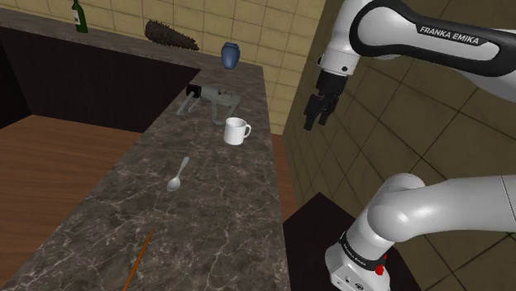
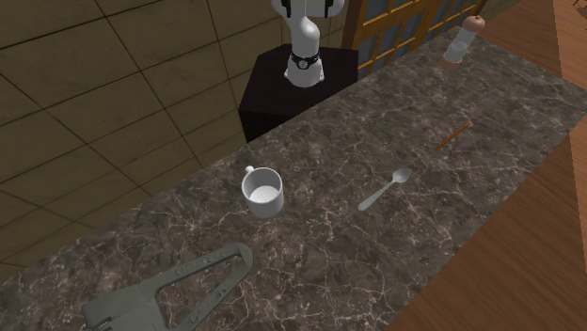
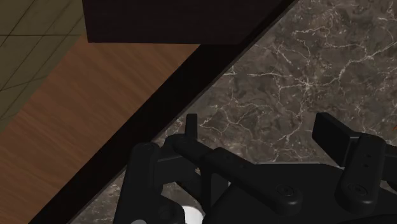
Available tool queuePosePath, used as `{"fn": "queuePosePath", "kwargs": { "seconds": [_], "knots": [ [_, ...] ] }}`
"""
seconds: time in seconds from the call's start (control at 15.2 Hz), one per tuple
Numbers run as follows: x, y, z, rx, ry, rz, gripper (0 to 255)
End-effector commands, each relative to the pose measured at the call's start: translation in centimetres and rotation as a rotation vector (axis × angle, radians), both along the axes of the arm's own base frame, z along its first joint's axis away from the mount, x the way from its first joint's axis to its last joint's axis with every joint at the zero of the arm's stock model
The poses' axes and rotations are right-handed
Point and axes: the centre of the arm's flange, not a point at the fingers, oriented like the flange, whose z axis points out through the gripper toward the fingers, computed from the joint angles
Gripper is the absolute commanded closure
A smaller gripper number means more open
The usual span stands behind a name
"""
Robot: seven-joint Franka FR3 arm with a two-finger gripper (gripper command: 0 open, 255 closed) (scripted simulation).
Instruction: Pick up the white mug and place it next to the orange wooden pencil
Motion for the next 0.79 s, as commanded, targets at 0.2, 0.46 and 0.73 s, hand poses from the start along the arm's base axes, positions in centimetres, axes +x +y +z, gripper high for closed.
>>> {"fn": "queuePosePath", "kwargs": {
  "seconds": [0.2,0.46,0.73],
  "knots": [
    [3.6,0.0,-1.7,-0.005,0.0,0.001,0],
    [8.3,0.1,-4.0,-0.012,-0.001,0.001,0],
    [13.1,0.1,-6.2,-0.018,-0.001,0.002,0]
  ]
}}
